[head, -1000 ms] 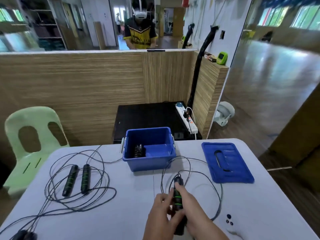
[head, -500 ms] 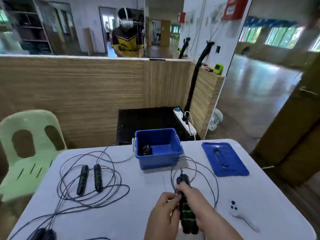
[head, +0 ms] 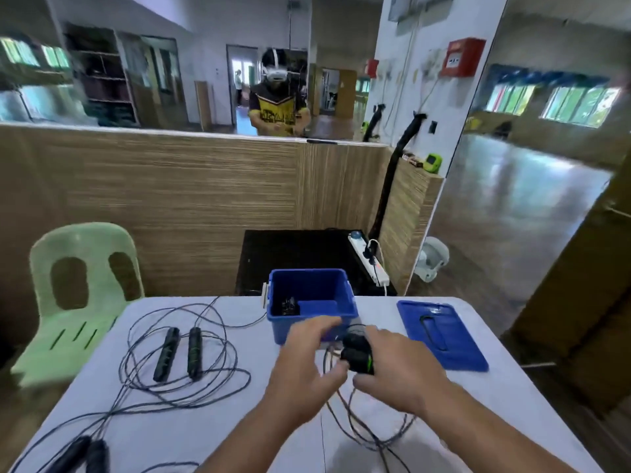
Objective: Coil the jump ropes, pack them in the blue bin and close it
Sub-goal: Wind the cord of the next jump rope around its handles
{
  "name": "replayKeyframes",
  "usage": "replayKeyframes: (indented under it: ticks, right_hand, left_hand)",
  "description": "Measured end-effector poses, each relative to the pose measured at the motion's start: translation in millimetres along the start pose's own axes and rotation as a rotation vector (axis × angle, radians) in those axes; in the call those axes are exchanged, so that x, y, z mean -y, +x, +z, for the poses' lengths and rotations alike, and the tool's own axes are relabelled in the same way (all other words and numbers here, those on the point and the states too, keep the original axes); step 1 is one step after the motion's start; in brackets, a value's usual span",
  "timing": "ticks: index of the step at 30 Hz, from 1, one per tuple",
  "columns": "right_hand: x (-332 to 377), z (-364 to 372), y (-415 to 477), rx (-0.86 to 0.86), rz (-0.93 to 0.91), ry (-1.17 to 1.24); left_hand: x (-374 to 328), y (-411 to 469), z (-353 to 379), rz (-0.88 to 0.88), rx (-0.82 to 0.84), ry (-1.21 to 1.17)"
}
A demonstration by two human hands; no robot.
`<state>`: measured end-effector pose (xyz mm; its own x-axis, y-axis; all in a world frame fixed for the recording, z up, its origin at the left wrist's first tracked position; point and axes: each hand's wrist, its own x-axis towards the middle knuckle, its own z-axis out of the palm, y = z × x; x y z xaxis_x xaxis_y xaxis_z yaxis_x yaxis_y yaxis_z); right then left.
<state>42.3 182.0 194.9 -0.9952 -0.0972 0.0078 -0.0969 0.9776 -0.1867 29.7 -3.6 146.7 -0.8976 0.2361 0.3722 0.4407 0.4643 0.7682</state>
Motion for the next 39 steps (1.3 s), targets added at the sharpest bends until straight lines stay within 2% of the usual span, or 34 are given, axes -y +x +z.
replayKeyframes:
  ticks: [4,9,12,19,27,34,37,39]
  right_hand:
    - [-14.1,-23.7,-0.8,-0.063,-0.181,-0.164]
    - [-40.3,-35.0,0.7,-0.192,-0.372,-0.258]
    - [-50.7,-39.4,-0.3,-0.217,-0.388,-0.192]
    - [-57.5,-49.6,-7.6,-0.149,-0.292,0.222]
    - [-42.0,-54.1,-6.5,-0.130,-0.259,0.830]
    - [-18.5,-61.4,-3.3,-0.200,-0.174,1.472]
    - [-10.8,-60.8,-0.4,-0.226,-0.091,1.728]
    - [-9.5,-61.4,2.3,-0.252,-0.030,1.792]
  left_hand:
    - [-19.0,9.1,-1.0,-0.163,0.269,-0.045]
    - [-36.7,9.2,3.9,-0.258,0.252,-0.123]
    - [-48.5,6.7,6.7,-0.299,0.249,-0.266]
    - [-69.2,8.3,-2.2,-0.293,0.255,-0.563]
    - [-84.9,20.2,2.1,-0.266,0.095,-0.618]
    - [-97.0,19.3,10.6,-0.359,0.040,-0.657]
    - [-98.9,19.3,13.0,-0.383,0.008,-0.696]
    - [-97.0,18.3,12.7,-0.396,-0.001,-0.708]
